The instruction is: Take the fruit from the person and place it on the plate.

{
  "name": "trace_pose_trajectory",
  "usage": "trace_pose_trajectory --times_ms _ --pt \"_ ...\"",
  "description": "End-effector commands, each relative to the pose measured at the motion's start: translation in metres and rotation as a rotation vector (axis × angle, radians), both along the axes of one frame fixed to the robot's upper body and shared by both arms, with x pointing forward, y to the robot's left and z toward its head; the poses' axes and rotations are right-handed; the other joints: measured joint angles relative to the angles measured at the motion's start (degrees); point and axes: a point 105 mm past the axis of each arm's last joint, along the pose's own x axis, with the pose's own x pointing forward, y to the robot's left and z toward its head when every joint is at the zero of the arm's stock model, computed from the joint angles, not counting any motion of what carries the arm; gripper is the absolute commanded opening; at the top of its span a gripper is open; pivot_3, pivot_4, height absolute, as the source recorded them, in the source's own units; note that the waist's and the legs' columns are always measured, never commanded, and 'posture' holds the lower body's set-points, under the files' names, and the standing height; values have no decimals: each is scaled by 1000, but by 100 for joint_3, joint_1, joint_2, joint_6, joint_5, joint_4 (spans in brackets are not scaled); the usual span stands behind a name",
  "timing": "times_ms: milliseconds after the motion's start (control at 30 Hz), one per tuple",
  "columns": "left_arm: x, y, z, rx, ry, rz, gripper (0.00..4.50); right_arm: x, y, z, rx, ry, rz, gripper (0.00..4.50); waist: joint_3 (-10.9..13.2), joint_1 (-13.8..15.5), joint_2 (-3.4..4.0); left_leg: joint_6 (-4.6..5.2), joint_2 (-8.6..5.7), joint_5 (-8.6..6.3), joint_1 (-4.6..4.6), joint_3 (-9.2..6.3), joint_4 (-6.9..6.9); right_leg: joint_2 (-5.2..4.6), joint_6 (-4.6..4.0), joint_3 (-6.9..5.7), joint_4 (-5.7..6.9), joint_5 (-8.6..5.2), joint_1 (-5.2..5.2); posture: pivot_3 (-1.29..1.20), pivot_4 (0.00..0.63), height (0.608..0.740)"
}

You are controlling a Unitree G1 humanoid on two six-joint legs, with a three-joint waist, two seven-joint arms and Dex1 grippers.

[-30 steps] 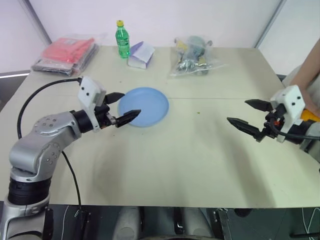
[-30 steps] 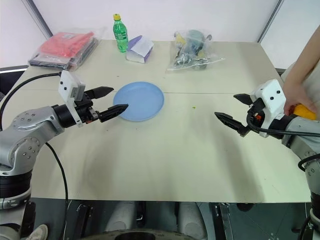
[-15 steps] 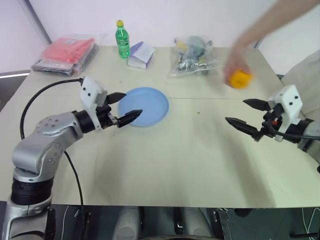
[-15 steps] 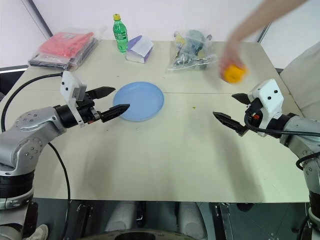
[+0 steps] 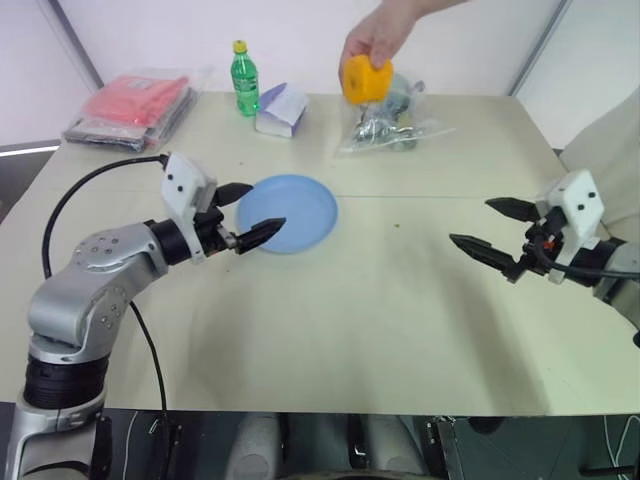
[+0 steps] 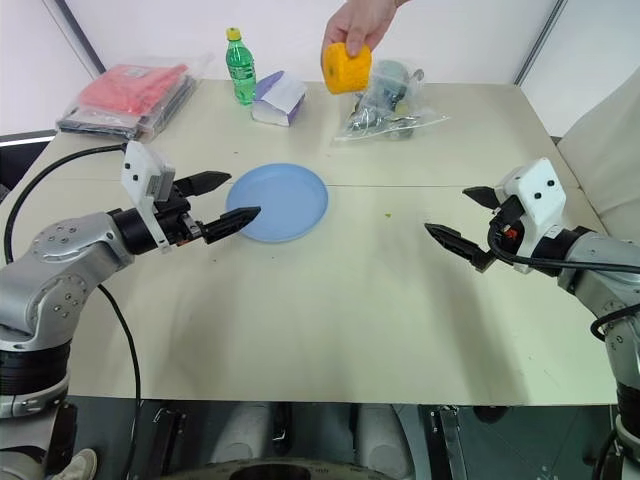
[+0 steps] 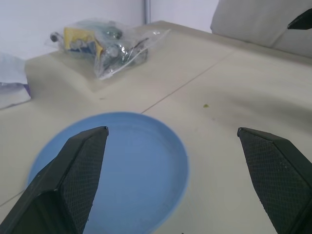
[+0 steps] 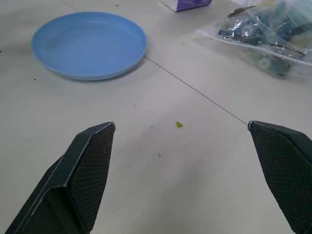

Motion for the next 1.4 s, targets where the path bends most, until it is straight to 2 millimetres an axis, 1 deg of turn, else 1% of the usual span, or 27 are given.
trace_pose_trajectory --times_ms 33,100,167,200,267,400,500,800,933,1167,1400 --pt "1 -4 19 -26 -97 -1 4449 10 14 26 77 -129 -19 4500 0 -18 0 0 0 0 1 1 0 1 0 0 1 0 0 0 150 731" --pt "2 -6 21 -36 -105 -3 4449 18 23 35 150 -169 -43 4500 0 -32 0 0 1 0 1 -1 0 3 0 0 2 0 0 0 150 731" --pt "1 -9 19 -13 -116 -15 4449 36 34 49 293 -233 -130 4500 0 -51 0 0 2 0 1 0 -1 4 0 1 3 0 -3 0 150 731" --pt "1 -10 19 -6 -120 -18 4449 41 38 53 338 -245 -159 4500 0 -65 1 -1 4 0 1 0 0 7 0 2 4 0 -4 0 150 731" --pt "3 -10 28 -53 -151 -8 4449 51 55 59 423 -270 -197 4500 -1 -71 1 -3 4 2 -3 1 -2 7 0 4 10 1 -10 0 150 731" --pt "8 -6 51 -153 -219 25 4449 63 83 66 496 -294 -218 4500 -1 -21 1 -5 3 3 -11 3 -1 1 0 1 13 1 -17 0 150 731" --pt "11 -4 54 -150 -235 44 4449 72 97 69 521 -304 -216 4500 -1 -17 2 -5 1 3 -11 10 -1 -2 1 2 13 1 -19 0 150 731" --pt "8 -11 49 -126 -232 25 4449 95 123 82 577 -323 -167 4500 -1 -83 2 -5 3 3 -10 10 -5 -1 0 2 15 1 -22 0 150 731" --pt "8 -10 51 -138 -233 30 4449 98 132 86 584 -327 -134 4500 -1 -136 2 -5 3 3 -11 9 -6 -2 0 2 15 1 -22 0 150 731" --pt "8 -11 51 -133 -239 37 4449 104 144 82 580 -309 -103 4500 0 -148 2 -5 3 3 -11 10 -10 -2 0 2 15 1 -25 0 150 731" --pt "7 -12 52 -130 -241 40 4449 116 149 76 582 -302 -103 4500 0 -148 3 -5 3 3 -11 11 -10 -2 0 2 15 1 -25 0 150 731"
